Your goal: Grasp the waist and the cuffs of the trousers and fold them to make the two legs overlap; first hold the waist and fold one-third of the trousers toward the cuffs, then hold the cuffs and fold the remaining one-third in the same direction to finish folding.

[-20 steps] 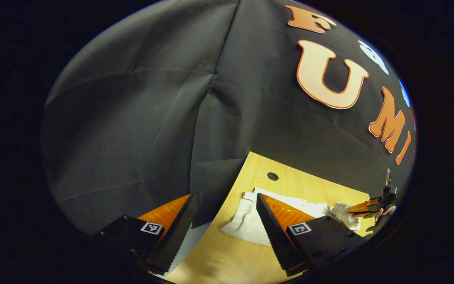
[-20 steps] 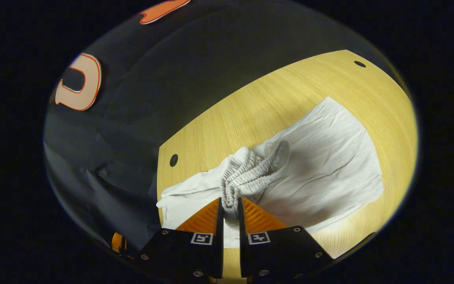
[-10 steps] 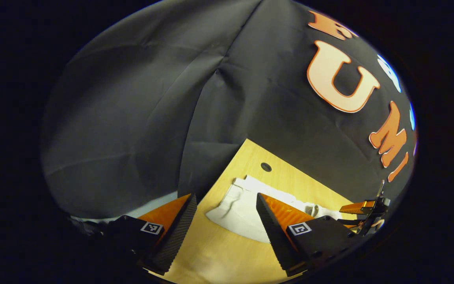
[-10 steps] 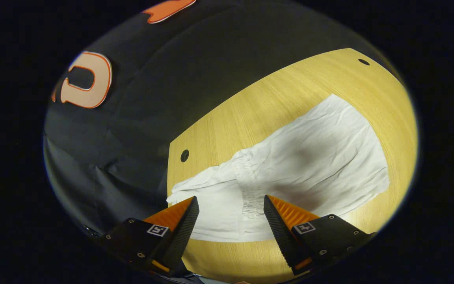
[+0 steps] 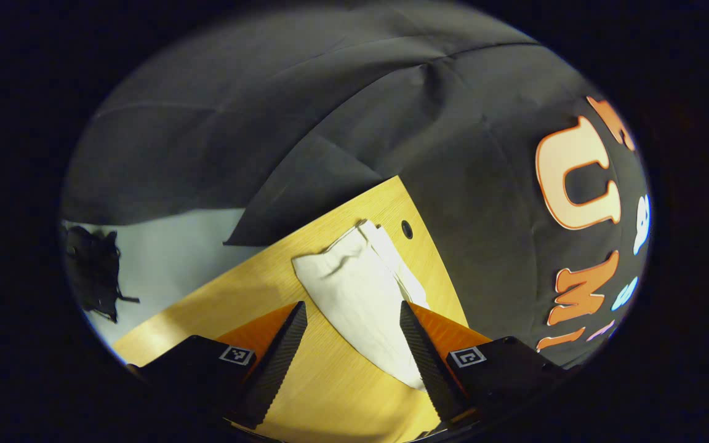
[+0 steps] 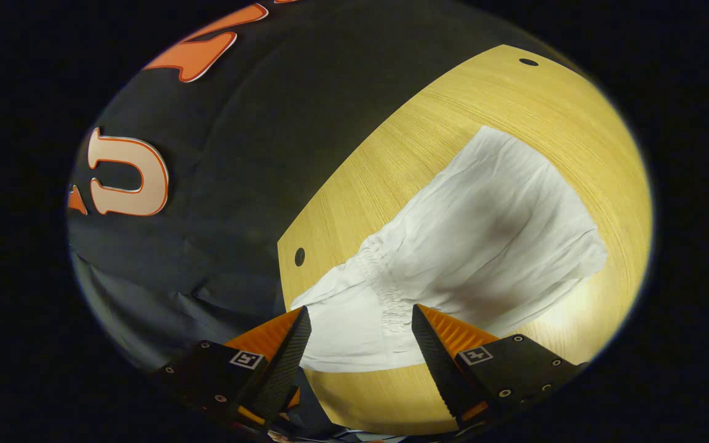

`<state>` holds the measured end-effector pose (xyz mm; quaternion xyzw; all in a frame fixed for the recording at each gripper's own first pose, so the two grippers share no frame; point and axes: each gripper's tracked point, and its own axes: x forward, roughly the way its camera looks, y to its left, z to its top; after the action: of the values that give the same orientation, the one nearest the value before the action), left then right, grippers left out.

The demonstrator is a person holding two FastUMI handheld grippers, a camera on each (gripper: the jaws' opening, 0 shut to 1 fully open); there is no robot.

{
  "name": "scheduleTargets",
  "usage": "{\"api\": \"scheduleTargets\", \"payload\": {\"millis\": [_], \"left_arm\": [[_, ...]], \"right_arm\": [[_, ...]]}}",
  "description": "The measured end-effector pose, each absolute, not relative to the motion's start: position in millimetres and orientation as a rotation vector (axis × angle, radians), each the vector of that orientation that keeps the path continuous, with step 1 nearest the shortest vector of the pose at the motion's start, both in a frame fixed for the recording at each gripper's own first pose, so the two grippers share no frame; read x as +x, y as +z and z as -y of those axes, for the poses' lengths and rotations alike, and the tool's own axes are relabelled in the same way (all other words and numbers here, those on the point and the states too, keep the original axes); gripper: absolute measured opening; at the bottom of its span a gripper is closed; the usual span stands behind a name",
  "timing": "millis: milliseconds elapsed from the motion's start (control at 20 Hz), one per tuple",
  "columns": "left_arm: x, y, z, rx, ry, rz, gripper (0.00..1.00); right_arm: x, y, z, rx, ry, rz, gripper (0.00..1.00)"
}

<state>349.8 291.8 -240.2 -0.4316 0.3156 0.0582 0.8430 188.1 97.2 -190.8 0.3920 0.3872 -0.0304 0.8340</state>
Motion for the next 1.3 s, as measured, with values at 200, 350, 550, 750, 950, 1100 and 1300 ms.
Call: {"api": "scheduleTargets", "payload": {"millis": [200, 350, 550, 750, 950, 1100, 1300], "left_arm": [[358.7, -256.7, -292.3, -1.003, 0.138, -0.687, 1.00], [376.0, -275.0, -289.0, -1.043, 0.143, -0.698, 1.00], [387.0, -295.7, -287.7, -1.102, 0.164, -0.722, 1.00], [405.6, -299.2, -284.4, -1.155, 0.151, -0.703, 1.00], [436.7, -297.3, -277.0, -1.187, 0.114, -0.684, 0.99], [459.1, -304.7, -267.6, -1.162, 0.098, -0.710, 0.87], [473.1, -326.4, -259.0, -1.106, 0.117, -0.790, 0.39]], "right_arm": [[174.1, -180.7, -70.8, 0.741, -0.084, -0.782, 0.99], [158.9, -170.9, -52.1, 0.703, -0.098, -0.762, 0.99], [143.5, -161.5, -35.6, 0.685, -0.101, -0.740, 0.98], [135.9, -154.3, -28.5, 0.691, -0.097, -0.722, 0.98], [129.9, -152.3, -22.8, 0.707, -0.109, -0.719, 0.98], [121.2, -154.2, -12.6, 0.719, -0.133, -0.716, 0.99], [107.6, -156.1, 7.1, 0.732, -0.181, -0.702, 0.98]]}}
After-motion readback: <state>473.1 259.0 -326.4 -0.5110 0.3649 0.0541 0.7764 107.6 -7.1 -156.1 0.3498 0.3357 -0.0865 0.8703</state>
